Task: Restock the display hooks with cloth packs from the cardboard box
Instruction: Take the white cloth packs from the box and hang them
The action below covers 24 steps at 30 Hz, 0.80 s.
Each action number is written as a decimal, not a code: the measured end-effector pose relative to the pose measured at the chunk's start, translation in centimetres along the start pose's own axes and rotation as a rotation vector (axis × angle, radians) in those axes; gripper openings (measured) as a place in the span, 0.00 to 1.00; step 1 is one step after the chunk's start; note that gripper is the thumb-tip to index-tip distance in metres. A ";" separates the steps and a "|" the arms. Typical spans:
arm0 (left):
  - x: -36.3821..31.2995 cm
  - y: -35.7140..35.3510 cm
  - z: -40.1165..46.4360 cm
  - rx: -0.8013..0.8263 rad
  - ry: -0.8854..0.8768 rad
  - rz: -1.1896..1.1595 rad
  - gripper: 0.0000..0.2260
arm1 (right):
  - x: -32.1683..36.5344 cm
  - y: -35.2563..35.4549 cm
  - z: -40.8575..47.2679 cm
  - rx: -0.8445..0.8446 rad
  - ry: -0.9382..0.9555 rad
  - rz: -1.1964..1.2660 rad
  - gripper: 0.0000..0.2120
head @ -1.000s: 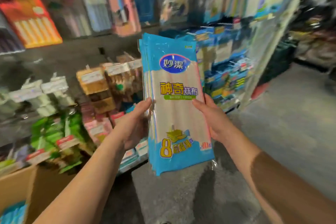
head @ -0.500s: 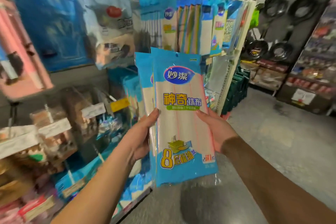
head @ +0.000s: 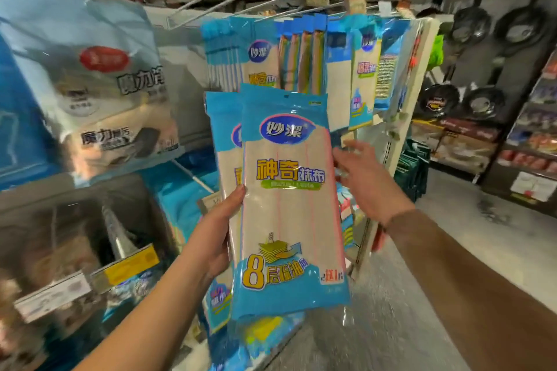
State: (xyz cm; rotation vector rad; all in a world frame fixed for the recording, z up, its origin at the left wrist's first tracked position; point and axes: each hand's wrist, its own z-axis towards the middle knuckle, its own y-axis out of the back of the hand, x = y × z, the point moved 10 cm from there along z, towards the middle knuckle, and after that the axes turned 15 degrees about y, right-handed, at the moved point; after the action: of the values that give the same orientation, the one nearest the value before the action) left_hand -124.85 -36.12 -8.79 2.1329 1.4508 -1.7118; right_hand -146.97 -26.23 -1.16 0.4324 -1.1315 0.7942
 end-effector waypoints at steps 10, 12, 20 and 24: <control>-4.5 -6.6 10.2 -0.142 -0.206 0.000 0.17 | 1.4 0.4 21.4 0.232 0.296 -0.043 0.09; -5.2 -7.9 11.9 -0.168 -0.220 -0.039 0.17 | 1.2 0.8 24.2 0.231 0.310 0.009 0.09; -9.6 -11.7 15.8 -0.247 -0.435 -0.097 0.16 | 2.5 0.5 31.0 0.309 0.347 0.102 0.07; -10.9 -12.0 16.4 -0.271 -0.473 -0.126 0.19 | 4.5 -0.9 33.1 0.369 0.406 0.153 0.18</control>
State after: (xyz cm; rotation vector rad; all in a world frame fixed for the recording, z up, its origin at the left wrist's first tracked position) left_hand -144.52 -45.19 -0.74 1.4083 1.5795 -1.7734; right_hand -166.34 -47.53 15.84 0.4668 -0.6436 1.1742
